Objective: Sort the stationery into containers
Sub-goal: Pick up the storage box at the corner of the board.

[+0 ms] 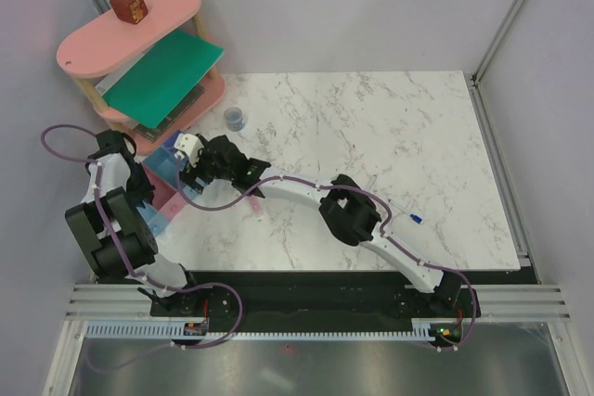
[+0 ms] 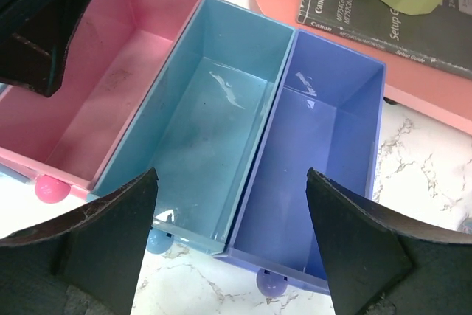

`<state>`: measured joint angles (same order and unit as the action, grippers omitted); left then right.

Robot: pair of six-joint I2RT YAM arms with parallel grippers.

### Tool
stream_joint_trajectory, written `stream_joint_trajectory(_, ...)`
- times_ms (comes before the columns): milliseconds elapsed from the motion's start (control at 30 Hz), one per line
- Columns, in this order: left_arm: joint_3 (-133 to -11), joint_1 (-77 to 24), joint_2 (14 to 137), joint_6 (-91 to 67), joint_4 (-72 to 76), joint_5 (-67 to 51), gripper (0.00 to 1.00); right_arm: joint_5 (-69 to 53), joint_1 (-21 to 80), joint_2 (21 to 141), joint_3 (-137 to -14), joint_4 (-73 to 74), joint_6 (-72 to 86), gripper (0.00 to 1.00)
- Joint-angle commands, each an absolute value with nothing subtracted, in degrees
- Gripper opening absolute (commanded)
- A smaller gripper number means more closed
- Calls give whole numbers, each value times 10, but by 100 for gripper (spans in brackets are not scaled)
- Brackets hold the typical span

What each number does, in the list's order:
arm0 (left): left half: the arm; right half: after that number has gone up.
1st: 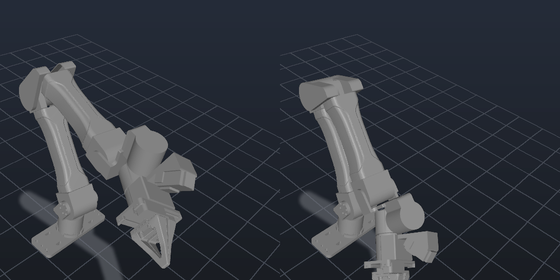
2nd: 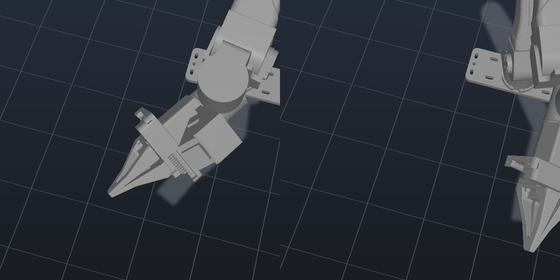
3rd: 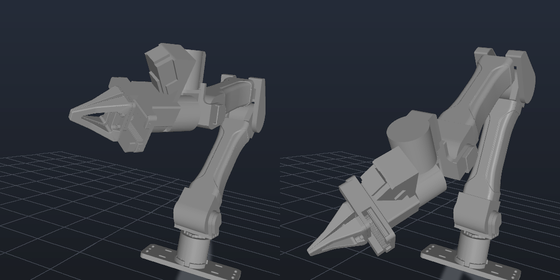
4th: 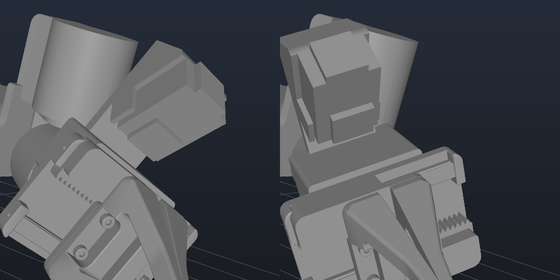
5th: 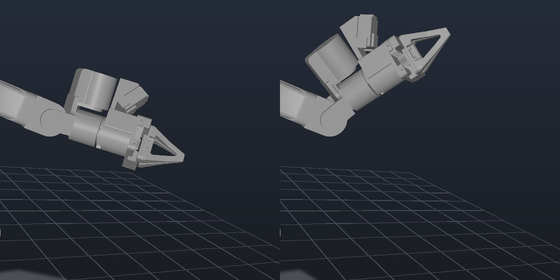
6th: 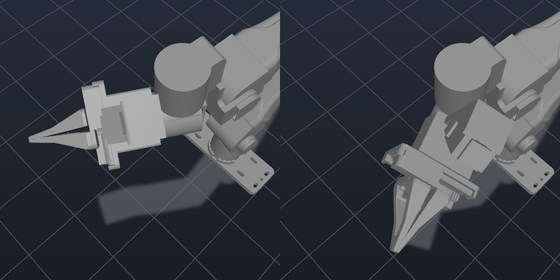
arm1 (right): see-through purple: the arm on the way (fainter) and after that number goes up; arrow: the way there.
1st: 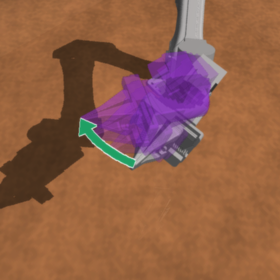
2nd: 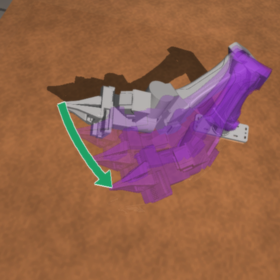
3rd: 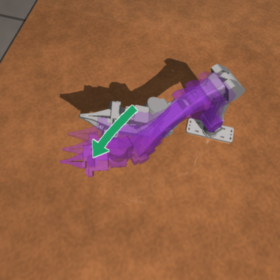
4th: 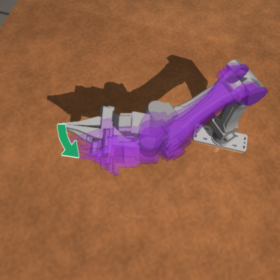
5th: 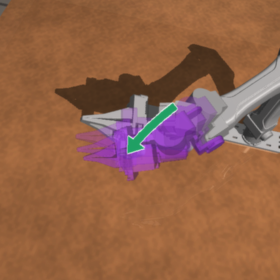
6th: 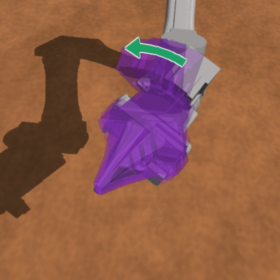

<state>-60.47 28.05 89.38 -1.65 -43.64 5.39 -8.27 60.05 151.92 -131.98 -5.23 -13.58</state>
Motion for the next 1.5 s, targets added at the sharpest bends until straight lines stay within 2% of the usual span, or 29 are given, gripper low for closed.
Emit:
stream_joint_trajectory(0,-599,281,932,32,-431,44,10,-97,585,1499,-1289,-14,-105,90)
stream_joint_trajectory(200,-603,264,947,33,-430,25,2,-99,570,1458,-1219,-1,-94,90)
stream_joint_trajectory(400,-603,245,956,32,-431,6,2,-112,563,1426,-1177,24,-98,90)
stream_joint_trajectory(967,-599,166,947,20,-426,-24,2,-149,563,1404,-1197,61,-67,91)
stream_joint_trajectory(1200,-593,146,921,21,-425,-25,2,-86,555,1454,-1228,66,-56,85)
stream_joint_trajectory(1467,-588,141,903,25,-425,-31,2,-47,553,1459,-1227,73,-37,76)
